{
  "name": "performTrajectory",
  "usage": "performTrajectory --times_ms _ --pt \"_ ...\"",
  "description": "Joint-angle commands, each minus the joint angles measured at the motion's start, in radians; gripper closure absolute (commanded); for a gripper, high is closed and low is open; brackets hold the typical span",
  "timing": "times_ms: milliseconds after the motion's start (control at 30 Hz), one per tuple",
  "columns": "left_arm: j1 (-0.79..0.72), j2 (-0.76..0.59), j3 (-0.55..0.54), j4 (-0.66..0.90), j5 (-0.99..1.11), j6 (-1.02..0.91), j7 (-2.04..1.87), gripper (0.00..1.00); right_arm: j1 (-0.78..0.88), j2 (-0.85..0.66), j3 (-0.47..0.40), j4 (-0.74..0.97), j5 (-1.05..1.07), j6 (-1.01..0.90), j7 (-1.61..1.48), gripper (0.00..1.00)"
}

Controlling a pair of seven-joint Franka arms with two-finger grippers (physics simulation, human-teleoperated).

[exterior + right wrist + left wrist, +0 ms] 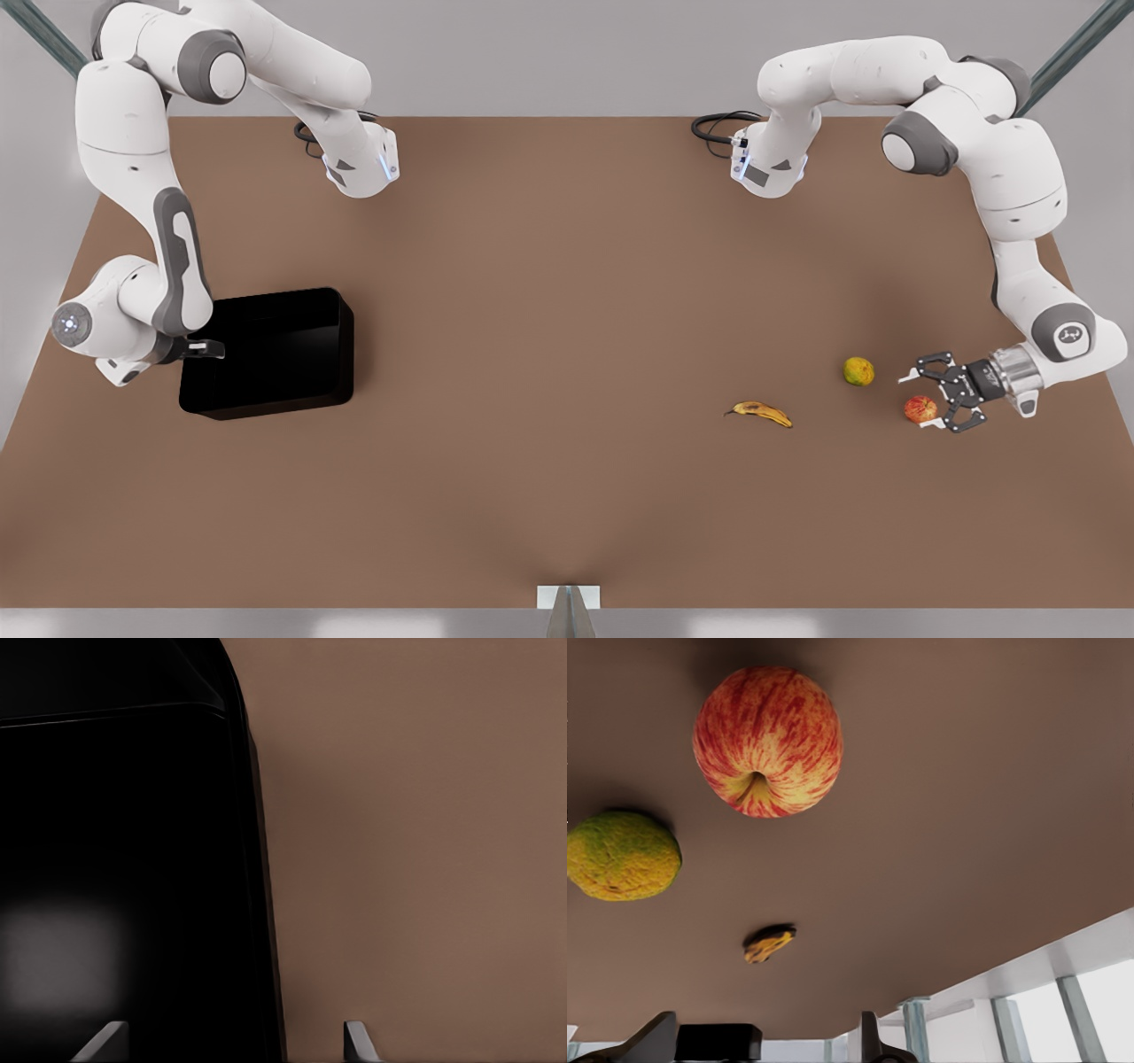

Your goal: Place the storage box in the middle with the right arm, and place the apple in the storage box with the left arm

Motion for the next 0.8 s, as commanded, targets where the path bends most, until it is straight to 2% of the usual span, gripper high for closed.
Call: performTrajectory --times_ms 0,67,200,533,633,767 --pt "0.000 0.002 0.000 0.000 0.024 0.000 0.007 0.00 0.000 -0.001 0.000 0.000 -0.001 -0.002 -0.002 0.41" --pt "0.006 -0.004 0.000 0.000 0.024 0.020 0.015 0.00 -0.005 -0.001 0.000 0.002 -0.001 -0.002 -0.026 0.53" --pt "0.008 0.001 -0.005 -0.002 0.023 0.094 0.013 0.00 -0.011 0.002 0.000 0.003 -0.017 -0.002 -0.026 0.66" --pt "0.008 0.051 -0.011 -0.006 0.000 0.122 0.087 0.00 -0.014 0.014 0.000 0.002 -0.043 -0.005 -0.026 0.67" --pt "0.014 0.053 -0.006 -0.011 0.009 0.119 0.123 0.00 -0.015 0.016 0.000 0.002 -0.043 -0.008 -0.026 0.76" --pt "0.046 0.061 -0.003 -0.009 0.004 0.123 0.151 0.00 -0.015 0.014 0.000 0.009 -0.043 -0.023 -0.026 0.76"
